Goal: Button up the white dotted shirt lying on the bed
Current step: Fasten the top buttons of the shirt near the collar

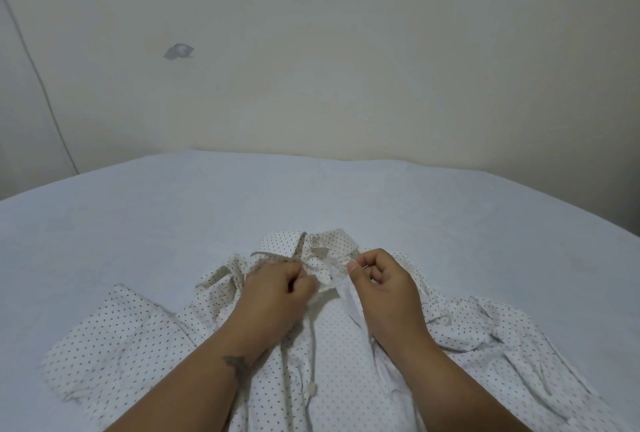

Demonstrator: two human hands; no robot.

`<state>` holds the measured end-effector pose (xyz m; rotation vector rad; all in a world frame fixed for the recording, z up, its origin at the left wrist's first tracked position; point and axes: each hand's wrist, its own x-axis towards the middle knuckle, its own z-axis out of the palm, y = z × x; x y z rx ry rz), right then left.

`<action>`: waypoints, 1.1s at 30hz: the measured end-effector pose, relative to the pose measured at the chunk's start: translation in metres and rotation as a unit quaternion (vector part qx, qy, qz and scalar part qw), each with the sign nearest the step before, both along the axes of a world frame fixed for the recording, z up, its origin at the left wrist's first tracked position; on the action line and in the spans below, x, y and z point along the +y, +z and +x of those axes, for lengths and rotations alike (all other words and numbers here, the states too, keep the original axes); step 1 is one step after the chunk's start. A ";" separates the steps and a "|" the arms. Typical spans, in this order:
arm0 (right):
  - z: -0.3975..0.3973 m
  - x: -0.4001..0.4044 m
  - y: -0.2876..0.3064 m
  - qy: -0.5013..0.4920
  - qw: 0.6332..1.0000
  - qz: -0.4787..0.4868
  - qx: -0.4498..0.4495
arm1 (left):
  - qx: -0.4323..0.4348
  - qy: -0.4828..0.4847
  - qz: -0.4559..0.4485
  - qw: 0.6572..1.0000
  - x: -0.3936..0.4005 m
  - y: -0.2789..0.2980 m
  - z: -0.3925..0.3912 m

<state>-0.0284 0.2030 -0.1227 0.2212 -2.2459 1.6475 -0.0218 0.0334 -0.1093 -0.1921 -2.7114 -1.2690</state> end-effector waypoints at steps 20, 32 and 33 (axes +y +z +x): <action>-0.001 -0.004 0.000 0.049 0.998 0.005 -0.028 | 0.134 0.012 -0.249 0.959 0.018 -0.011 -0.009; 0.000 -0.007 -0.005 0.124 0.988 0.090 -0.019 | 0.032 0.101 -0.256 0.961 0.029 -0.008 -0.013; 0.001 -0.007 -0.005 0.131 0.987 0.093 -0.018 | 0.033 0.097 -0.250 0.963 0.028 -0.009 -0.013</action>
